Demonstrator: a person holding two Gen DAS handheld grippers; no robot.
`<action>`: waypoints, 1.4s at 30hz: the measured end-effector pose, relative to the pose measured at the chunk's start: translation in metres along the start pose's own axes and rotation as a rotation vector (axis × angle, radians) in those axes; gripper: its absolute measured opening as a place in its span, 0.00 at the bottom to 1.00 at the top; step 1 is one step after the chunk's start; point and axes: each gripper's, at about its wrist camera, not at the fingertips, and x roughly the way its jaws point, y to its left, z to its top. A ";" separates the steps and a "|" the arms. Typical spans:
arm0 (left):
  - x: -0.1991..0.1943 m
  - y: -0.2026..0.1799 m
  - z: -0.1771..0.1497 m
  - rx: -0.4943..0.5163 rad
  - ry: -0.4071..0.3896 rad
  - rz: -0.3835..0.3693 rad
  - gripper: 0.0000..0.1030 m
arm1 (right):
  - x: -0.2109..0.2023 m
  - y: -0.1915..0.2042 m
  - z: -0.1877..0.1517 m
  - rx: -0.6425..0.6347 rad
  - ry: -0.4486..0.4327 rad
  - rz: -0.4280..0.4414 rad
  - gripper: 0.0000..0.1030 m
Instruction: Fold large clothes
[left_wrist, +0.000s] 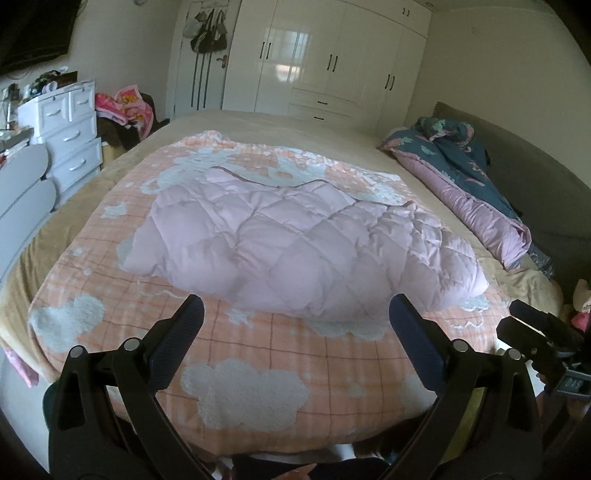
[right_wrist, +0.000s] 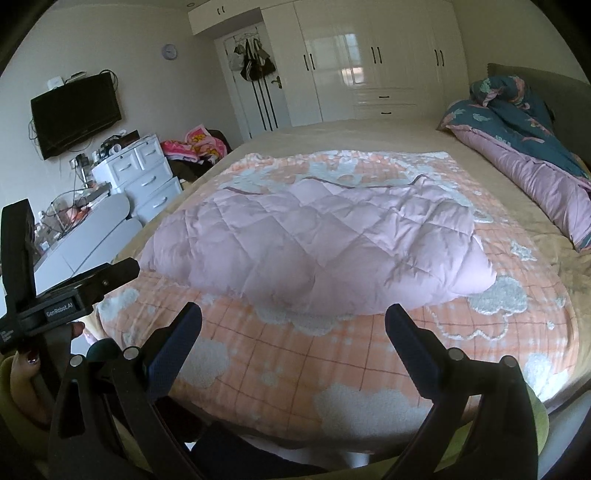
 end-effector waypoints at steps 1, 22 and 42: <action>0.001 -0.001 0.000 0.002 0.002 0.002 0.91 | 0.000 0.000 0.000 -0.001 0.000 0.000 0.96; 0.001 -0.002 -0.001 0.005 0.008 0.018 0.91 | 0.005 0.001 0.001 -0.005 0.013 0.005 0.96; 0.001 0.003 0.000 -0.002 0.013 0.019 0.91 | 0.007 0.001 0.001 -0.004 0.012 0.002 0.96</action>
